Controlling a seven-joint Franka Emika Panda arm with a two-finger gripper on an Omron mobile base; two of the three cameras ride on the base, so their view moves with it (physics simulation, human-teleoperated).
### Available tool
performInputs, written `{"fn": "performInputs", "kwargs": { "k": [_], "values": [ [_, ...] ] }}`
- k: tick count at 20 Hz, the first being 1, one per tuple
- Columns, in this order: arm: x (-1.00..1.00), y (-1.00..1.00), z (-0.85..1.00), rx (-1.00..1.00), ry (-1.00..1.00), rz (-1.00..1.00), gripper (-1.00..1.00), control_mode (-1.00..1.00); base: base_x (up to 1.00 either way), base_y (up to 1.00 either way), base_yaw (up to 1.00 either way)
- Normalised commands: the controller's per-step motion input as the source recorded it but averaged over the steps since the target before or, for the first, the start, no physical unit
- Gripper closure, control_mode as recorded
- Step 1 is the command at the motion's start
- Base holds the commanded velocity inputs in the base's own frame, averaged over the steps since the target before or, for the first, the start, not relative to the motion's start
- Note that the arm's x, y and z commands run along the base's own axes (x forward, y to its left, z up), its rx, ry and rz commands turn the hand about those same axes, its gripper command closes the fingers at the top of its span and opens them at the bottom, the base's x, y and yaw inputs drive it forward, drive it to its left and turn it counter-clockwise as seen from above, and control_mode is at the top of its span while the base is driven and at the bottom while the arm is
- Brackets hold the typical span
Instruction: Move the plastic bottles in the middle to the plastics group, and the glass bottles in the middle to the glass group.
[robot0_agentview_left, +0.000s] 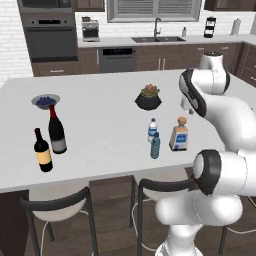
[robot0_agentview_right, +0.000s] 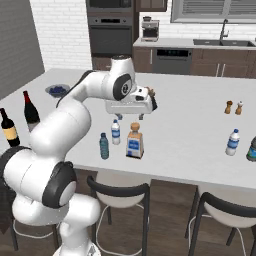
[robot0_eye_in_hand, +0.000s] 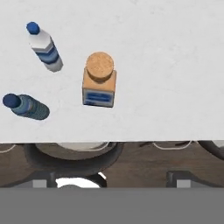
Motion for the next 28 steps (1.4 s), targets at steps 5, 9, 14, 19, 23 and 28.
{"fn": "performInputs", "kwargs": {
  "k": [5,9,14,19,23,28],
  "values": [
    [0.8,0.0,-0.23,0.01,0.06,0.0,-1.0,-1.0,0.0,0.0,0.0],
    [0.62,0.0,-0.34,0.04,0.06,0.05,-1.0,-1.0,0.0,0.0,0.0],
    [0.5,0.0,-0.45,0.05,0.06,0.07,-1.0,-1.0,0.0,0.0,0.0],
    [0.51,0.0,-0.4,0.01,0.01,0.06,-1.0,-1.0,0.0,0.0,0.0],
    [0.03,0.0,-0.08,0.0,0.0,0.01,-1.0,-1.0,0.0,0.0,0.0],
    [-0.46,0.02,0.0,0.0,0.0,0.0,-1.0,-1.0,0.0,0.0,0.0]
  ]
}}
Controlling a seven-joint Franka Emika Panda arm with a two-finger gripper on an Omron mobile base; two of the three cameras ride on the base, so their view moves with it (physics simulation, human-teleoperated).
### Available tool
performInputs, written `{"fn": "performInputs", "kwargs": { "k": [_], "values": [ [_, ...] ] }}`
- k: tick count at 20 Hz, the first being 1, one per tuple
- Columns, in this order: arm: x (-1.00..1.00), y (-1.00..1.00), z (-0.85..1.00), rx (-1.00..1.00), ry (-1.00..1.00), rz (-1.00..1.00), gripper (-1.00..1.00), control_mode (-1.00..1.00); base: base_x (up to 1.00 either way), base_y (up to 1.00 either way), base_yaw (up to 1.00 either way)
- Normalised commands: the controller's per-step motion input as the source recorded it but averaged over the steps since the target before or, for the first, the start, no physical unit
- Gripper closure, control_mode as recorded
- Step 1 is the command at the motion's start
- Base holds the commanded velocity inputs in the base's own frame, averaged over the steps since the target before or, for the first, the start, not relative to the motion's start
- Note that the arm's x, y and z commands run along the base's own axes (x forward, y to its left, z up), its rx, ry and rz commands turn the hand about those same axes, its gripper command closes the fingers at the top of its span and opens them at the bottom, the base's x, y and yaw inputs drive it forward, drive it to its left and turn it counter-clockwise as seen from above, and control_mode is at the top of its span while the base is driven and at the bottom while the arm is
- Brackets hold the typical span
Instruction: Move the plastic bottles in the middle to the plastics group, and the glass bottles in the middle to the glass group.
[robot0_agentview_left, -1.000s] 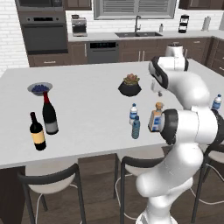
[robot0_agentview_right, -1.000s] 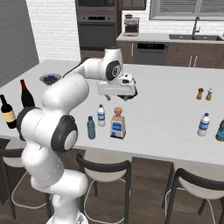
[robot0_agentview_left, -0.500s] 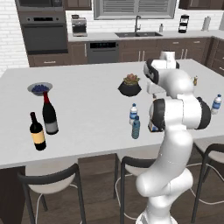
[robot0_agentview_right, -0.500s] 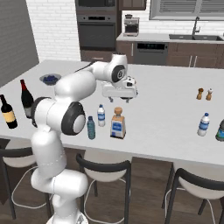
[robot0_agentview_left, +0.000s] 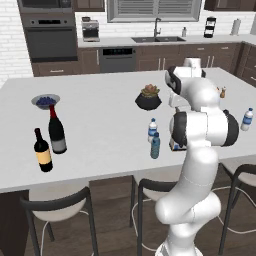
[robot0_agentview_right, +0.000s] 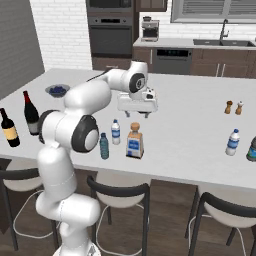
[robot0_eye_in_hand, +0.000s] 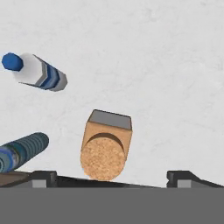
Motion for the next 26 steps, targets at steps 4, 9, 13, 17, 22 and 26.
{"fn": "performInputs", "kwargs": {
  "k": [4,9,13,17,22,26],
  "values": [
    [-0.15,0.02,-0.14,0.0,0.0,0.0,-1.0,-1.0,0.0,0.0,0.0],
    [0.02,0.05,-0.27,0.0,0.0,0.0,-1.0,-1.0,0.0,0.0,0.0],
    [0.03,0.0,-0.3,0.0,0.0,0.0,-1.0,-1.0,0.0,0.0,0.0],
    [0.0,0.0,-0.29,0.0,-0.01,0.0,-1.0,-1.0,0.0,0.0,0.0],
    [0.01,0.0,-0.22,0.0,0.0,0.0,-1.0,-1.0,0.0,0.0,0.0],
    [0.0,0.0,-0.13,0.0,0.0,0.0,-1.0,-1.0,0.0,0.0,0.0]
  ]
}}
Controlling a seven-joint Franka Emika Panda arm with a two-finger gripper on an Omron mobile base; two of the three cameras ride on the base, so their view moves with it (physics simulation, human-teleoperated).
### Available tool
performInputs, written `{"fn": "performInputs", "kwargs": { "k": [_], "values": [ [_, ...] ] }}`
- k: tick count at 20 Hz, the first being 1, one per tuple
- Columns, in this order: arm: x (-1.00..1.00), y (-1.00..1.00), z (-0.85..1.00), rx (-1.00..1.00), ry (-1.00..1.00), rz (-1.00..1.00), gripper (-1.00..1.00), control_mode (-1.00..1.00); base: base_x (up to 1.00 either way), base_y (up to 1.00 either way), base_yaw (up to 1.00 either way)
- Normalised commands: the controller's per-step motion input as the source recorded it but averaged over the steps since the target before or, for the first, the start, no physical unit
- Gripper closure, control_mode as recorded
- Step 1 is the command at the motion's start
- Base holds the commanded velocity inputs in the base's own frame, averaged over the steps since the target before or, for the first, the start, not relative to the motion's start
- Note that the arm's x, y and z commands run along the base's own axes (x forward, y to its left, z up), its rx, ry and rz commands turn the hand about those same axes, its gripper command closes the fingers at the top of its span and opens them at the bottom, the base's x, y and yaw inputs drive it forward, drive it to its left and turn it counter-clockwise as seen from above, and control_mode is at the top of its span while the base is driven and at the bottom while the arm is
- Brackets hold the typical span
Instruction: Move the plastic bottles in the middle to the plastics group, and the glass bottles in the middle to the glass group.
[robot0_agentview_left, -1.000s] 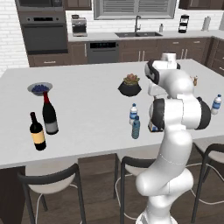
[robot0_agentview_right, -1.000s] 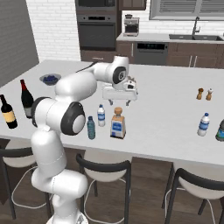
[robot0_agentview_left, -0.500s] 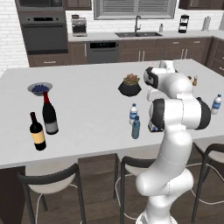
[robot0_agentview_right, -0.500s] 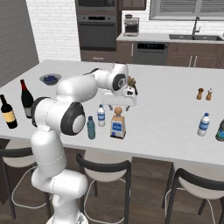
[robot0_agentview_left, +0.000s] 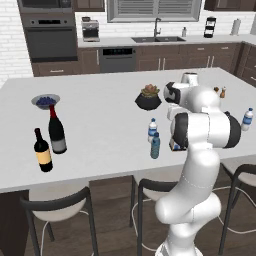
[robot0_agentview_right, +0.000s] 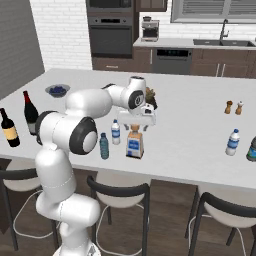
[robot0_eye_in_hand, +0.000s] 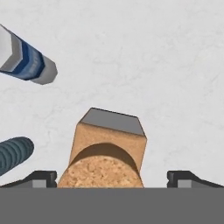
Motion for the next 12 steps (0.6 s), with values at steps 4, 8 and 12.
{"fn": "performInputs", "kwargs": {
  "k": [4,8,12],
  "values": [
    [0.0,0.0,-0.12,0.01,0.0,0.0,-1.0,-1.0,0.0,0.0,0.0],
    [0.0,0.0,-0.16,0.03,0.0,0.0,1.0,-1.0,0.0,0.0,0.0],
    [0.0,0.0,0.0,0.0,0.0,0.0,1.0,-1.0,0.0,0.0,0.0]
  ]
}}
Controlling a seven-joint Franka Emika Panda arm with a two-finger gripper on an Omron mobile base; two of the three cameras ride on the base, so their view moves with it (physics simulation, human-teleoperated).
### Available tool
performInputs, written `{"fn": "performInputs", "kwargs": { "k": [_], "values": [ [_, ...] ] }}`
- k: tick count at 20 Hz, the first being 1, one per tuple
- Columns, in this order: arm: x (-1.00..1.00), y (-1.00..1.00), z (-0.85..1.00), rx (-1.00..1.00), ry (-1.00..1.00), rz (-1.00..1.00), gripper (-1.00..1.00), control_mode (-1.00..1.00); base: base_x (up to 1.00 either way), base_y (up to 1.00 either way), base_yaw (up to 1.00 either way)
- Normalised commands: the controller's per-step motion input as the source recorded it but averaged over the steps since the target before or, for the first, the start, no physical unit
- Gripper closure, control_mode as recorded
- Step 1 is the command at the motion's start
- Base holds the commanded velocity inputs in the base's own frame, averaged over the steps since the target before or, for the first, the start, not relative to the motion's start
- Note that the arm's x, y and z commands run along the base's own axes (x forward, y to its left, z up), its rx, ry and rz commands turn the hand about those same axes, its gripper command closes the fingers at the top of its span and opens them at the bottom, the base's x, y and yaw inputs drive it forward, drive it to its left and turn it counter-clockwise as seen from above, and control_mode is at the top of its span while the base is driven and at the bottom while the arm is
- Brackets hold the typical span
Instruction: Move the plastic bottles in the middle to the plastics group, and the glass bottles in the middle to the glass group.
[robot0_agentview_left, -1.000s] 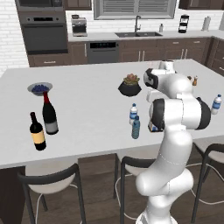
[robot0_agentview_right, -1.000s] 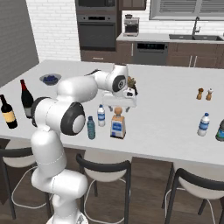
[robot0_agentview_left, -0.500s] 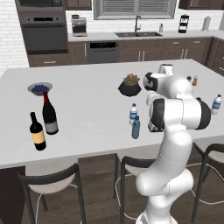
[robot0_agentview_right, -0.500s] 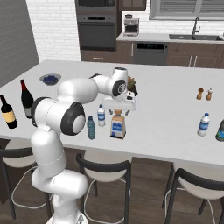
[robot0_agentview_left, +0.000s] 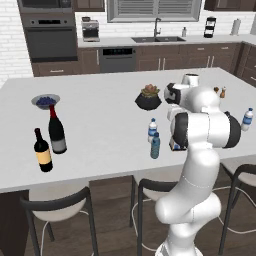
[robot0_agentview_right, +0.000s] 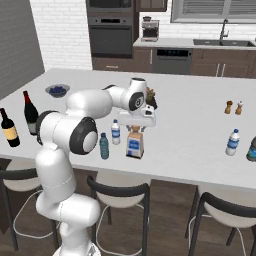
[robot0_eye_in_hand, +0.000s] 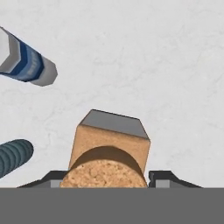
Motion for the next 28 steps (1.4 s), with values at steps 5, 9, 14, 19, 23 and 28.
{"fn": "performInputs", "kwargs": {
  "k": [5,9,14,19,23,28],
  "values": [
    [-0.15,0.0,0.0,0.0,-0.02,0.0,1.0,-1.0,0.0,0.0,0.0],
    [-0.56,0.0,0.29,0.0,-0.04,0.0,1.0,-1.0,0.0,0.0,0.0],
    [-0.95,0.0,0.43,0.0,-0.04,0.0,1.0,-1.0,0.0,0.0,0.0],
    [-1.0,0.03,0.35,0.0,-0.01,0.0,1.0,-1.0,0.0,0.0,0.0],
    [-0.93,0.37,0.27,0.0,-0.01,0.0,1.0,-1.0,0.0,0.0,0.0],
    [-1.0,0.71,0.17,-0.02,-0.09,0.01,1.0,-1.0,0.0,0.0,0.0]
  ]
}}
